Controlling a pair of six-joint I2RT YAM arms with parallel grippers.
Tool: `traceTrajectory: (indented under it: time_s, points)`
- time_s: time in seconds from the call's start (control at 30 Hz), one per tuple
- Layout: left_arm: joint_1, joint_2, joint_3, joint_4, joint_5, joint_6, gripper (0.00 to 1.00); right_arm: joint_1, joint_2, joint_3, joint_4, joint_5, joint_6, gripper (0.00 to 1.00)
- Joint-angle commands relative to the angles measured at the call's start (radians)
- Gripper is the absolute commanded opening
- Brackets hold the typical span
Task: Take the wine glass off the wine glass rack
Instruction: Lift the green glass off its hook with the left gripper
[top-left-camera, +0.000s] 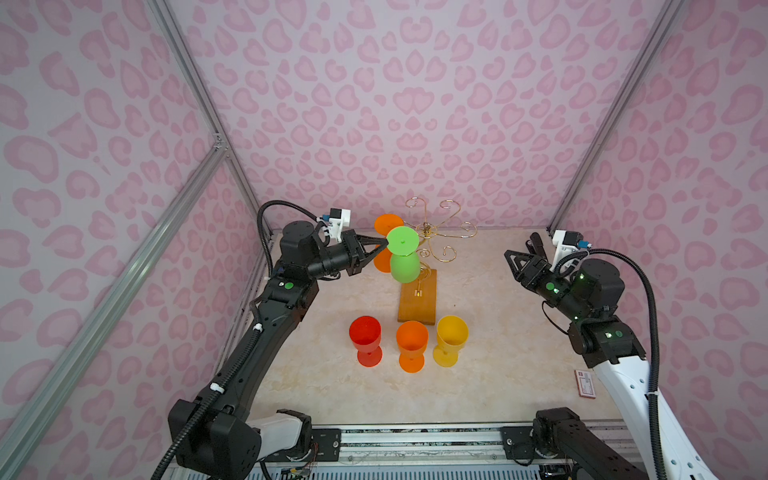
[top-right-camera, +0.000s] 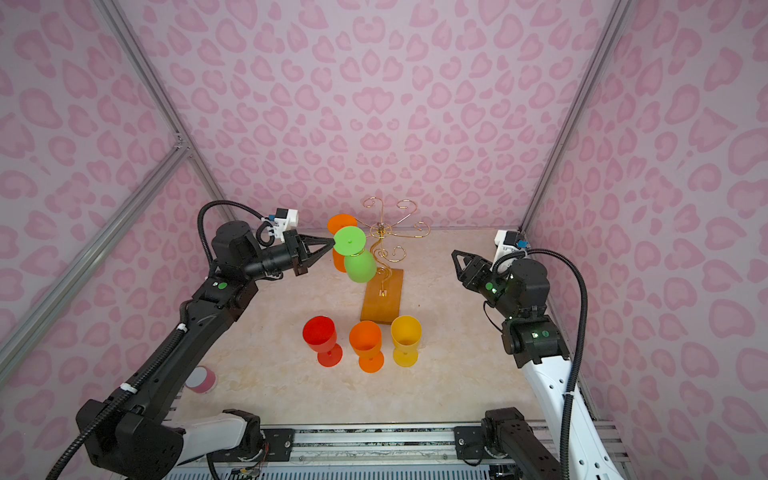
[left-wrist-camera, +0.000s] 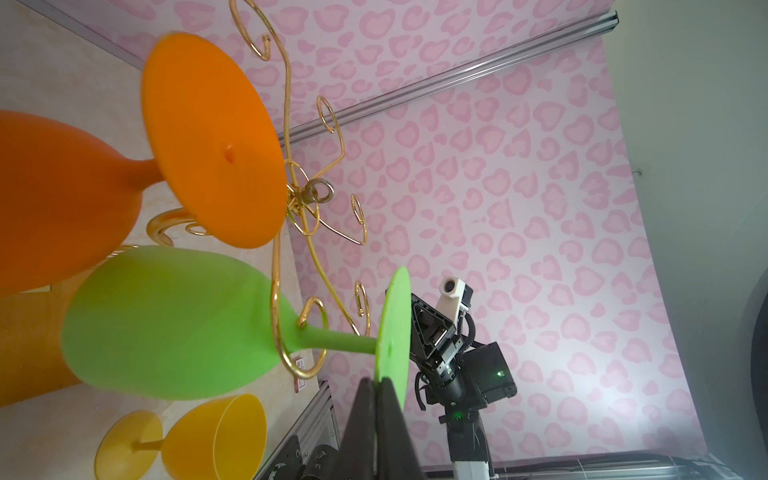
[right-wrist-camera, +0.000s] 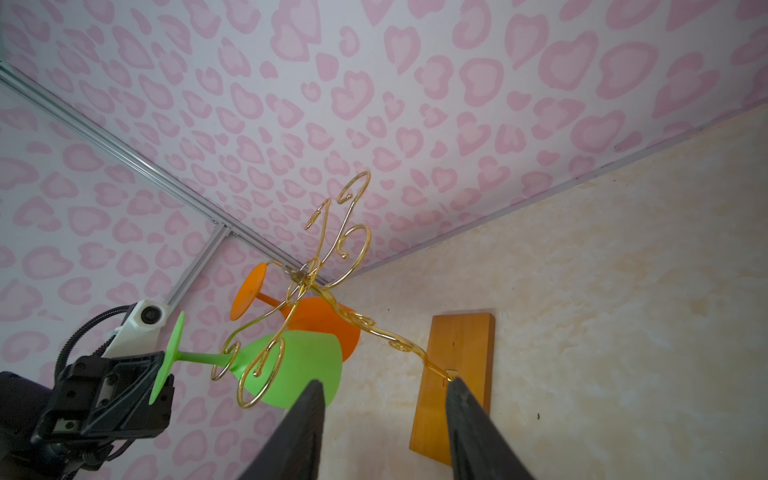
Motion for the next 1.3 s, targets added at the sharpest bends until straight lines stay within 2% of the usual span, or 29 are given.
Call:
traceTrajectory:
  time_s: [0.0,0.37,0.73,1.27]
  points:
    - [0.009,-0.007,0.005,-0.007,0.010,-0.020,0.02,0.001,-0.002,-0.006,0.019,-0.001,-0.003,0.48]
    - [0.030,0.022,0.056,-0.082,-0.002,-0.040,0.02,0.000,0.002,-0.015,0.028,0.000,-0.004,0.48]
    - [0.029,0.078,0.091,-0.063,-0.019,-0.054,0.02,-0.029,0.000,-0.031,0.037,-0.020,-0.006,0.48]
    - [-0.038,0.123,0.129,-0.052,-0.028,-0.054,0.02,-0.069,-0.017,-0.067,0.057,-0.050,0.009,0.48]
